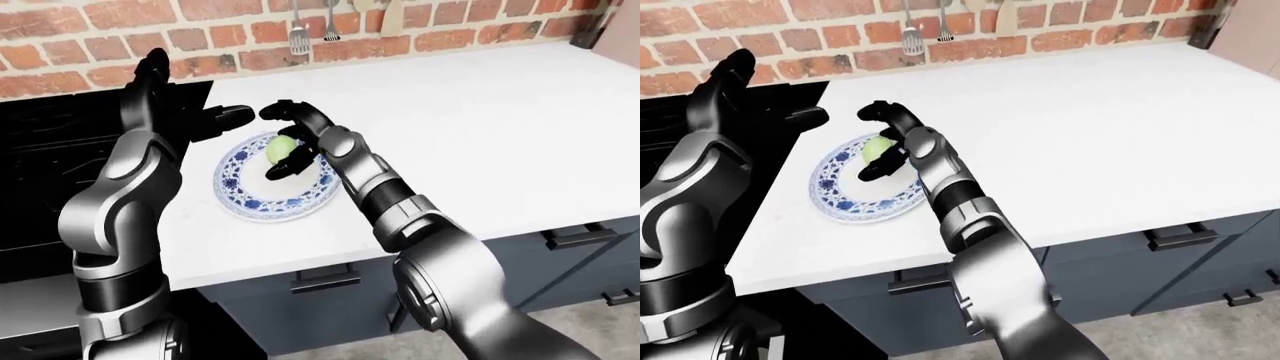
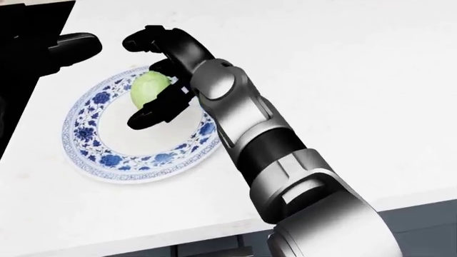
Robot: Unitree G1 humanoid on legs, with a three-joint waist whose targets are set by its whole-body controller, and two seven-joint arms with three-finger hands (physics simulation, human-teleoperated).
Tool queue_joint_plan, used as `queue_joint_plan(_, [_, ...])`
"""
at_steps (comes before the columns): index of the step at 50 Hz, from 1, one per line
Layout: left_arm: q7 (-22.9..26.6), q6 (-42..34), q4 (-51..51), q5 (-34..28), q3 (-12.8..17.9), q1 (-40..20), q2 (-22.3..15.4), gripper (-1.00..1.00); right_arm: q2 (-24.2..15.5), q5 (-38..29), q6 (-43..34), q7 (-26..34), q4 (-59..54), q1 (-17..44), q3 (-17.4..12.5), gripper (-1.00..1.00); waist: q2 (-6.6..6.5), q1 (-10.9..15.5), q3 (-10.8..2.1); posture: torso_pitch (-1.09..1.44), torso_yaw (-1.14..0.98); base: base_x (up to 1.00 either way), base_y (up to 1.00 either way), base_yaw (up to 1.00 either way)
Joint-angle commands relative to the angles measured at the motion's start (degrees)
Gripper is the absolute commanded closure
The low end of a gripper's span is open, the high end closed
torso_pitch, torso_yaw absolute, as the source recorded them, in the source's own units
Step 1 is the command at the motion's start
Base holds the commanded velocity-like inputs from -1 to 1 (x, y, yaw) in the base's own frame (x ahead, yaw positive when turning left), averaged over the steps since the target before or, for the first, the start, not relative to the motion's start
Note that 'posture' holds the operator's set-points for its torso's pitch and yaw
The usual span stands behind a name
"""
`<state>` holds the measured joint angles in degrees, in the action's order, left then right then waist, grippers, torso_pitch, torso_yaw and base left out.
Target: Pick the brussel sprout from the plate and place it in the pan.
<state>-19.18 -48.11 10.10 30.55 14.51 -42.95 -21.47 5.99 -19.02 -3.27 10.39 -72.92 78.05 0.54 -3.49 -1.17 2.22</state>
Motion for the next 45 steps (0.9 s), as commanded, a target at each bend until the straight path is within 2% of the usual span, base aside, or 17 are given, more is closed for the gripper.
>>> queue_joint_plan(1, [0.0, 1.5, 1.9, 0.1, 0.7, -1.9, -0.8, -1.0, -0.4, -0.5, 2.2, -1.1, 2.3, 2.2, -0.2, -0.45, -0.39, -0.1, -1.82, 0.0, 0.0, 0.0, 0.0, 0.0])
queue_joint_plan(4, [0.0, 1.7, 1.5, -0.1, 0.6, -2.1, -0.8, -1.0, -0.3, -1.3, 2.7, -2.0, 2.0, 1.9, -0.1, -0.47, -0.35, 0.0, -1.77, 0.0, 0.0, 0.0, 0.0, 0.0])
queue_joint_plan(18, [0.2, 1.6, 1.4, -0.1, 0.7, -2.3, -0.9, -1.0, 0.2, -2.0, 3.1, -2.3, 1.8, 2.0, -0.4, -0.25, -0.33, 0.0, -1.8, 0.0, 0.0, 0.0, 0.0, 0.0])
queue_joint_plan(21, [0.3, 1.9, 1.0, -0.1, 0.7, -2.3, -0.9, -1.0, 0.4, -2.2, 3.1, -2.1, 1.8, 1.9, -0.3, -0.28, -0.31, 0.0, -1.78, 0.0, 0.0, 0.0, 0.0, 0.0])
queue_joint_plan(30, [0.1, 1.7, 1.0, 0.1, 0.7, -2.5, -1.0, -1.0, 0.5, -2.7, 3.0, -1.9, 1.7, 1.6, -0.3, -0.18, -0.35, 0.0, -1.81, 0.0, 0.0, 0.0, 0.0, 0.0])
queue_joint_plan(32, [0.1, 1.8, 0.9, 0.1, 0.7, -2.4, -1.0, -1.0, 0.5, -2.7, 3.1, -2.0, 1.7, 1.6, -0.3, -0.15, -0.36, 0.0, -1.84, 0.0, 0.0, 0.0, 0.0, 0.0])
queue_joint_plan(34, [0.3, 2.1, 0.8, 0.0, 0.6, -2.2, -1.0, -1.0, 0.6, -2.7, 3.1, -2.2, 1.8, 1.5, -0.3, 0.06, -0.36, 0.0, -1.84, 0.0, 0.0, 0.0, 0.0, 0.0])
queue_joint_plan(45, [-0.1, 1.4, 1.6, 0.2, 0.7, -2.2, -0.9, -1.0, 0.9, -3.9, 3.8, -2.9, 1.4, 0.8, 0.2, 0.06, -0.4, 0.0, -1.95, 0.0, 0.0, 0.0, 0.0, 0.0])
